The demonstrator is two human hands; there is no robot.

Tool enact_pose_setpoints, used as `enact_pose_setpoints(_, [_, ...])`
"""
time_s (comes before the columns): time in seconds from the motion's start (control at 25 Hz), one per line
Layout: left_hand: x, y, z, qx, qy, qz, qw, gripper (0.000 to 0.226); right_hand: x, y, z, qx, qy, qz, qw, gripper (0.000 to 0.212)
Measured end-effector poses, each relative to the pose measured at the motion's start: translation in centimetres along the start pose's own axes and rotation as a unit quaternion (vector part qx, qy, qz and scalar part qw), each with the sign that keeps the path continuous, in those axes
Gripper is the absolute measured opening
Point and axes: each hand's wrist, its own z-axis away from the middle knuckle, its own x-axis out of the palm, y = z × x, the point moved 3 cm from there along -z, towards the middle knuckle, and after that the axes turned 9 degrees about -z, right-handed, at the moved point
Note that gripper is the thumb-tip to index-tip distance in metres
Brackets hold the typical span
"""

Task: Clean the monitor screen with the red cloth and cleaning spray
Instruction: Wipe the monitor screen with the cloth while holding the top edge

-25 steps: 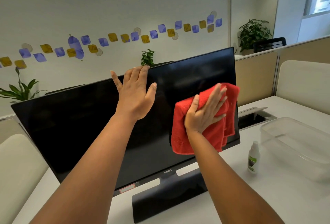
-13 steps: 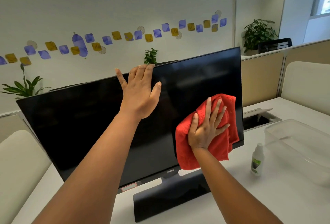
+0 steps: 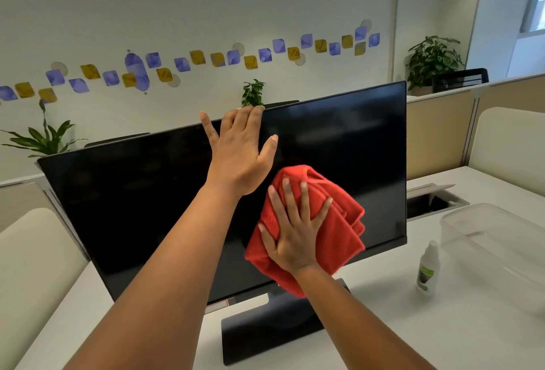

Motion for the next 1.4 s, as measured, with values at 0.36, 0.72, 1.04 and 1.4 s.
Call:
enact_pose_setpoints(0.36, [0.0, 0.2, 0.0, 0.0, -0.001, -0.008, 1.0, 0.066, -2.6, 8.5, 2.6, 0.328, 0.079, -0.101, 0.936, 0.067])
enact_pose_setpoints(0.72, [0.1, -0.1, 0.0, 0.003, 0.002, 0.009, 1.0, 0.067, -6.9, 10.1, -11.8, 0.345, 0.169, -0.1, 0.918, 0.065])
enact_pose_setpoints(1.04, [0.3, -0.2, -0.1, 0.003, 0.009, 0.01, 1.0, 0.056, -7.4, 6.0, -15.8, 0.209, 0.133, -0.07, 0.966, 0.071])
enact_pose_setpoints(1.4, [-1.6, -4.9, 3.5, -0.005, 0.037, -0.103, 0.994, 0.068, -6.1, 1.7, -14.3, 0.109, 0.064, -0.047, 0.991, 0.068])
